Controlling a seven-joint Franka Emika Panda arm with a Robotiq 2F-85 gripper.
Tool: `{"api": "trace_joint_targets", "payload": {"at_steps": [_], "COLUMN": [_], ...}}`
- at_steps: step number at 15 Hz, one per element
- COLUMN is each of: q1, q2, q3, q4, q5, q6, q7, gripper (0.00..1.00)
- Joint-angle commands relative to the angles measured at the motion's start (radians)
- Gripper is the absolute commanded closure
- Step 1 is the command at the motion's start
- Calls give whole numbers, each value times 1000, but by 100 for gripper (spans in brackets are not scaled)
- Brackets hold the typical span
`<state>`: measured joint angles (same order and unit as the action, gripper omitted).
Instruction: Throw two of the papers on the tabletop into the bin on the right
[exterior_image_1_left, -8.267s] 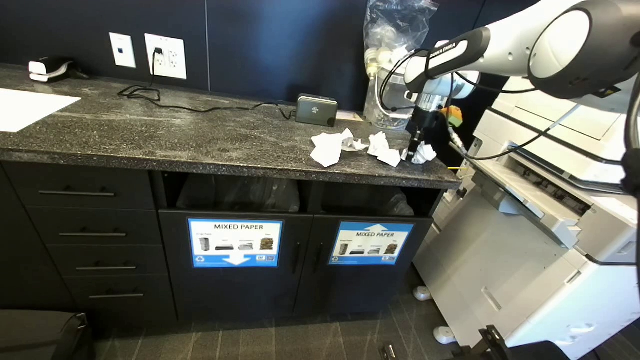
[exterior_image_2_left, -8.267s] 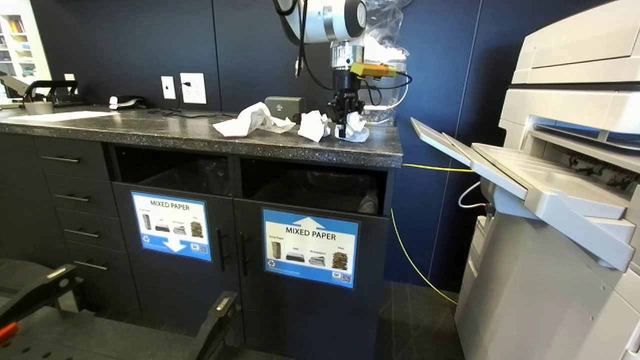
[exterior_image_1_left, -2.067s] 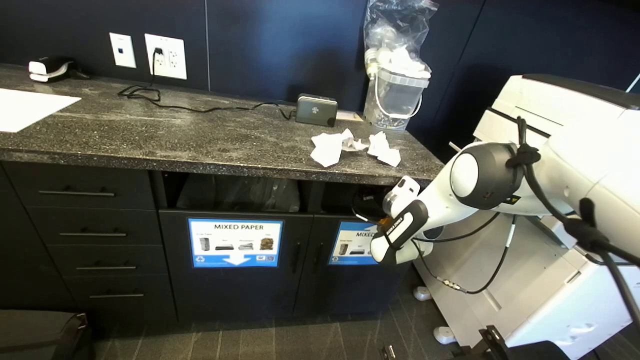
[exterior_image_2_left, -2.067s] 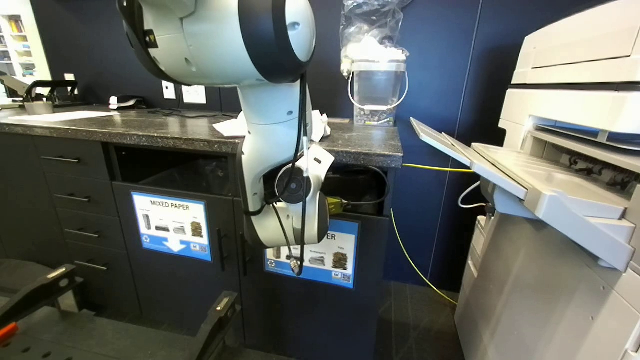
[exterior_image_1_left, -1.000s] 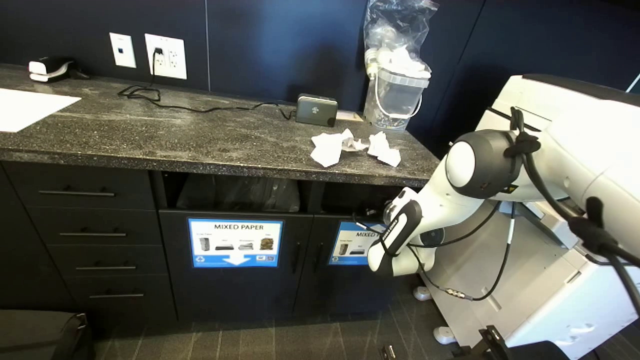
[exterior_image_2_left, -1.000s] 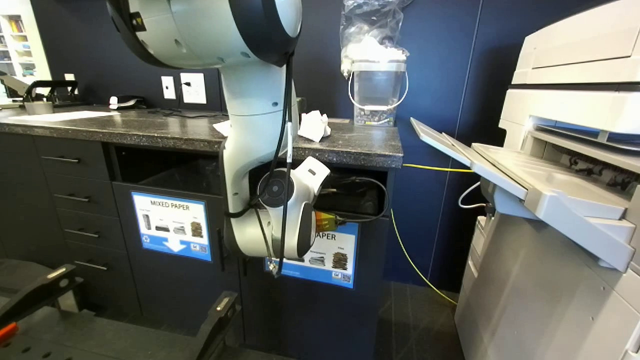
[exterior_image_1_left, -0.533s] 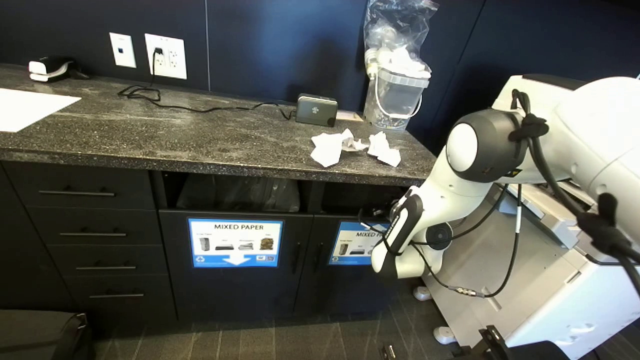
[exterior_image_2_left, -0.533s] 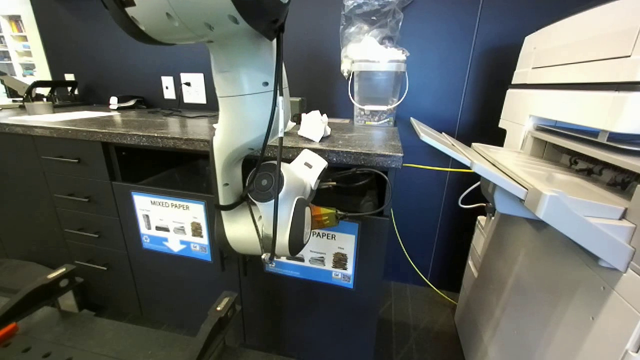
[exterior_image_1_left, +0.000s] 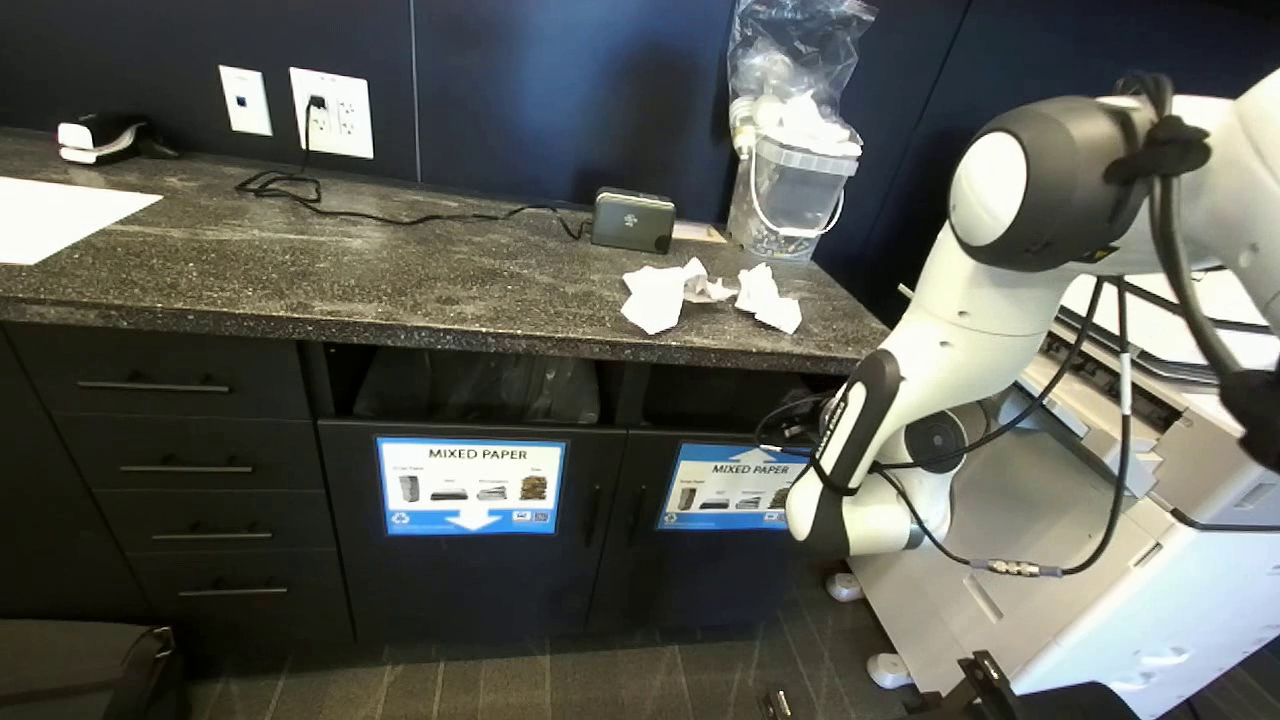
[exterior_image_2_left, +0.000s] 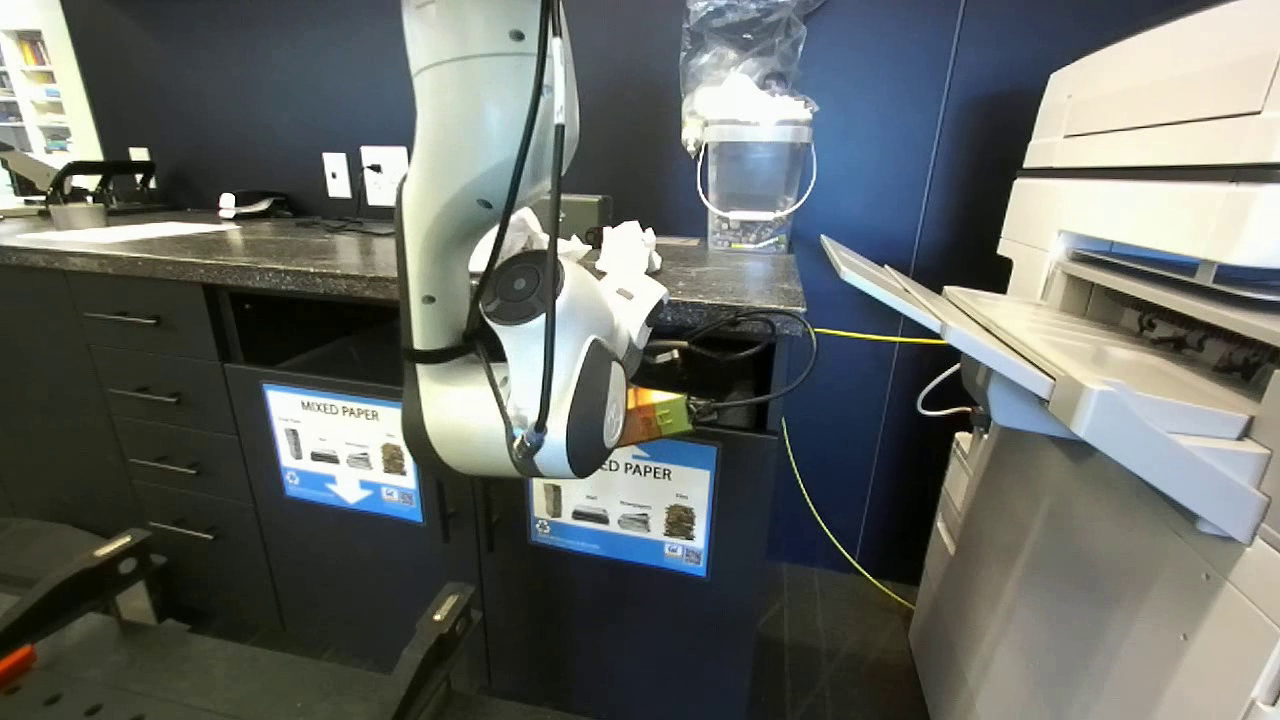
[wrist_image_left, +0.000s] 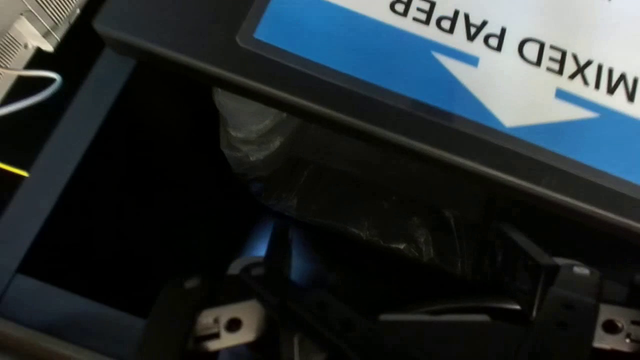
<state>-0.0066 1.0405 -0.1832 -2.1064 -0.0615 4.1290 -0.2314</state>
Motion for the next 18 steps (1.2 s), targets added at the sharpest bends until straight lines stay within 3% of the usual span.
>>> {"api": "trace_joint_targets", "payload": {"at_steps": [1,6,10,15,16,18], "q1": [40,137,311,641,671,690], "q2": [-239,-501,-712,-816,-830,-882], "q3": [-44,-143,-325,-696,-723,-714], "q4": [-245,-425,-455,-313,-267,-179], "q5": [4,52,68,-16,-44,-66], "q6": [-176,-513,-795,-1036,-1073,-1177], "q7": [-53,-168,-278,-324,-318,-320], "gripper": [0,0,0,0,0,0]}}
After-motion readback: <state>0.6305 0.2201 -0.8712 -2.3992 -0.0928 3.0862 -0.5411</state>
